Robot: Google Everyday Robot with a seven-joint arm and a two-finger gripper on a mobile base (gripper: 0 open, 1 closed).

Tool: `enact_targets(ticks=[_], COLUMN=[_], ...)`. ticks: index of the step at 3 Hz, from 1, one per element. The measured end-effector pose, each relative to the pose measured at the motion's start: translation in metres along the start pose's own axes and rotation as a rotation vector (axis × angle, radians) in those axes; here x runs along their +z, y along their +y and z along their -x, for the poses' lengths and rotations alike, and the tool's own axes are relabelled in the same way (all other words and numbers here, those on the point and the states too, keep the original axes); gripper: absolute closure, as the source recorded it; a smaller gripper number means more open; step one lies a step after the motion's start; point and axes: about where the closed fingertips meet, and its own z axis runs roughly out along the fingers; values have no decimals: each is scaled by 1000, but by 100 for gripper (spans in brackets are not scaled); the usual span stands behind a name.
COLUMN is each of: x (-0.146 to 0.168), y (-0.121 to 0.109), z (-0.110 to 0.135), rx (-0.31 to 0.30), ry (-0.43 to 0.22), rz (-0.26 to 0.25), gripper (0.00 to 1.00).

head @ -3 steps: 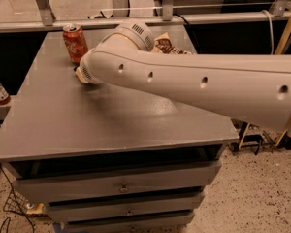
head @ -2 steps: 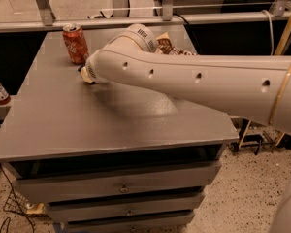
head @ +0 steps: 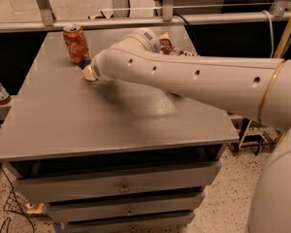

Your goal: Move rxbar blueberry near coke can

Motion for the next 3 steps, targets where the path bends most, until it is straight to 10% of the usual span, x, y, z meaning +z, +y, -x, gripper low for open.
enact_targets(ticks=[3], x=[-15], y=[-10], z=[9], rx=[2], ry=[-40], rz=[-14], gripper=[0])
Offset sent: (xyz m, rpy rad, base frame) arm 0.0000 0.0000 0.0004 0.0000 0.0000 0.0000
